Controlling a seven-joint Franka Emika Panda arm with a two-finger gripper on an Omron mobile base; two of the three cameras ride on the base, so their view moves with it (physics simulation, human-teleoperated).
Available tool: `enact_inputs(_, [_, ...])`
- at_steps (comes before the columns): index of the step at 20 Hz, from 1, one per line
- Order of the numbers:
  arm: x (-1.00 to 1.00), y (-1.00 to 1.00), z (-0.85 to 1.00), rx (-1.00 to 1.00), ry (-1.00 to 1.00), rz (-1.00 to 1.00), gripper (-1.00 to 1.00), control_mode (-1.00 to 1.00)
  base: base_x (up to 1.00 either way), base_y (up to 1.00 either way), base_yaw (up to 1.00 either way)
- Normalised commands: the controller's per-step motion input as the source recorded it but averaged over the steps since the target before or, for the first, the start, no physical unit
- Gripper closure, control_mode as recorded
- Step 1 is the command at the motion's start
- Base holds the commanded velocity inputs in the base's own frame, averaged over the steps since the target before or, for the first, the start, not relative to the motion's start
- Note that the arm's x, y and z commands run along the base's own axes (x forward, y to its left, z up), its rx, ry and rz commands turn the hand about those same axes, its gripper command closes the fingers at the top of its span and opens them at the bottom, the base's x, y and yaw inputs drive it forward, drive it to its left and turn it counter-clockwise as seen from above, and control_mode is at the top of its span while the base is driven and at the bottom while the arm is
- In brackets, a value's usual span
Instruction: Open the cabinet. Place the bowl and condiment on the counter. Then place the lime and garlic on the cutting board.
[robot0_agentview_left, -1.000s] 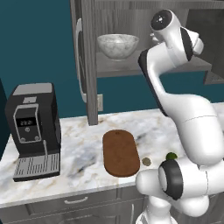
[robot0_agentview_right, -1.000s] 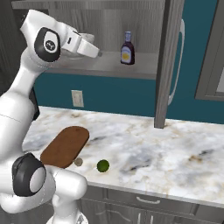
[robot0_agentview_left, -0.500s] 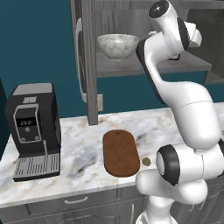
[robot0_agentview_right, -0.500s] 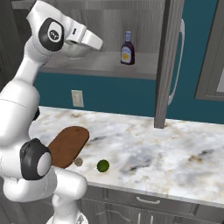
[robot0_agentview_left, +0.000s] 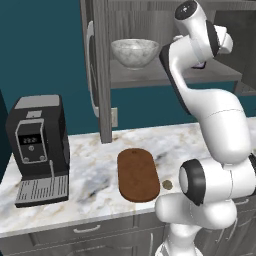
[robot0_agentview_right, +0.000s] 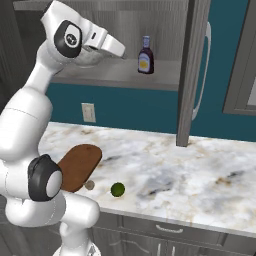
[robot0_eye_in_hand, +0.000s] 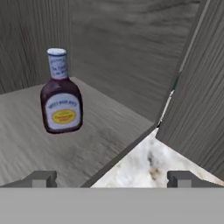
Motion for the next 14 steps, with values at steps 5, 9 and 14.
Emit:
enact_inputs(5, [0.05,0.00,0.00,0.00,-0.06,0.00,-1.00,-1.00,0.00,0.00,0.00])
enact_inputs(9, [0.17,0.00,-0.13,-0.03,-0.10,0.00,-1.00,-1.00,0.00,0.00,0.00])
enact_inputs(14, [0.19,0.00,-0.05,-0.02,-0.05,0.00,-1.00,-1.00,0.00,0.00,0.00])
